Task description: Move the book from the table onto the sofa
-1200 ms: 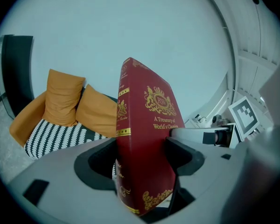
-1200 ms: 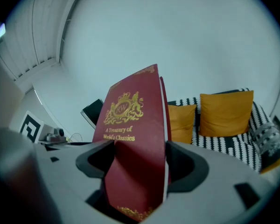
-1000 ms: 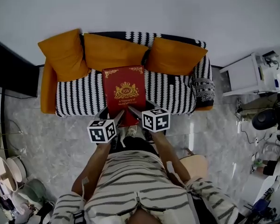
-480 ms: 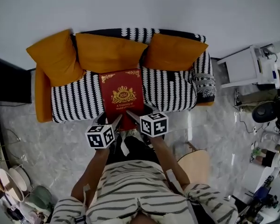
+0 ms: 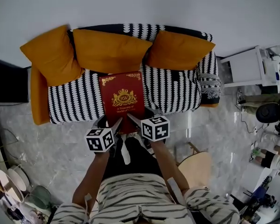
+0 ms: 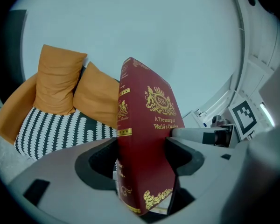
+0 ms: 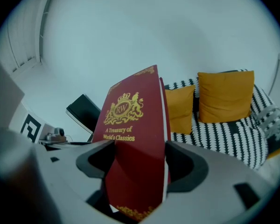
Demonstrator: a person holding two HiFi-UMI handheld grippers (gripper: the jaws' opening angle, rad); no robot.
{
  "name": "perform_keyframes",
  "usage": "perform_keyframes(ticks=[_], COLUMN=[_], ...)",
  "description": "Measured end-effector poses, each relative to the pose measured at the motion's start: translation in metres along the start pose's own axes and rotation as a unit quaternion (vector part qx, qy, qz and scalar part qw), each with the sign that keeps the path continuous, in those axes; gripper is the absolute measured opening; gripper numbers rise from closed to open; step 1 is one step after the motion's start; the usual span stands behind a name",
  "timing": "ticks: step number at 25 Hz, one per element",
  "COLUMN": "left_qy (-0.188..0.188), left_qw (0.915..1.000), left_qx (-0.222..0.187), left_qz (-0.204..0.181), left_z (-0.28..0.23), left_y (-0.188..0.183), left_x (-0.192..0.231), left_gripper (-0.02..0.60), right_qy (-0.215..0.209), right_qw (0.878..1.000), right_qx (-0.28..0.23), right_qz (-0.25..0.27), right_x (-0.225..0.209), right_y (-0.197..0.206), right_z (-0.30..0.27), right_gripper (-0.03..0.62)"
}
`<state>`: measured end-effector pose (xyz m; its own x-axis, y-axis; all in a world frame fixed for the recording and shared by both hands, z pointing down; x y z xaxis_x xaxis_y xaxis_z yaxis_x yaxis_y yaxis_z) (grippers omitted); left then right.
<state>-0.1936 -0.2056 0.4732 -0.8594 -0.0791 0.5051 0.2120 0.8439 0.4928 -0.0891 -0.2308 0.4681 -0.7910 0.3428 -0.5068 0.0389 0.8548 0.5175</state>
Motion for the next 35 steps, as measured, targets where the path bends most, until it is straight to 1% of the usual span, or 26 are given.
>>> perform_keyframes(ticks=[5,9,14,17,23,27,31,35], left_qy=[0.004,0.005,0.01,0.005,-0.001,-0.006,-0.011,-0.016], left_qw=[0.9999,0.9998,0.9997,0.9997,0.9996,0.9995,0.9992,0.9988], left_qx=[0.01,0.016,0.019,0.02,0.018,0.019,0.021,0.029], left_qz=[-0.003,0.009,0.012,0.012,0.024,0.022,0.031,0.034], left_z=[-0.028,-0.046,-0.069,-0.082,-0.113,-0.127,-0.137,-0.15], left_y=[0.008,0.021,0.036,0.041,0.051,0.057,0.061,0.071], left_x=[0.006,0.016,0.031,0.038,0.058,0.072,0.085,0.095], left_gripper=[0.328,0.328,0.328,0.328,0.327,0.327,0.327,0.325], right_qy=[0.006,0.018,0.018,0.017,0.015,0.008,0.008,0.004], right_qw=[1.0,1.0,0.999,0.999,0.999,0.999,0.999,0.998], right_qx=[0.005,0.011,0.022,0.02,0.029,0.034,0.032,0.04], right_qz=[-0.011,-0.018,-0.016,-0.023,-0.015,-0.023,-0.039,-0.043], right_x=[-0.023,-0.038,-0.054,-0.065,-0.087,-0.096,-0.102,-0.113], right_y=[0.008,0.021,0.036,0.043,0.051,0.059,0.066,0.076], right_z=[-0.015,-0.029,-0.05,-0.062,-0.092,-0.11,-0.126,-0.14], right_gripper=[0.36,0.36,0.36,0.359,0.359,0.357,0.354,0.351])
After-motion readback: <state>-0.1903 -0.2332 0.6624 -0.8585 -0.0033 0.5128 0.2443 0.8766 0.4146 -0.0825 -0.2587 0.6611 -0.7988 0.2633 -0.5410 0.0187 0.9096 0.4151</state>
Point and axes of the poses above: the fingertips, and each gripper's own axes: z backward along the fingers, x to its left, y out of its underside, the point moved 1 cm from there along z, backward along the fingers, and after that the axes turned 4 degrees about -y, right-handed, at the moved point
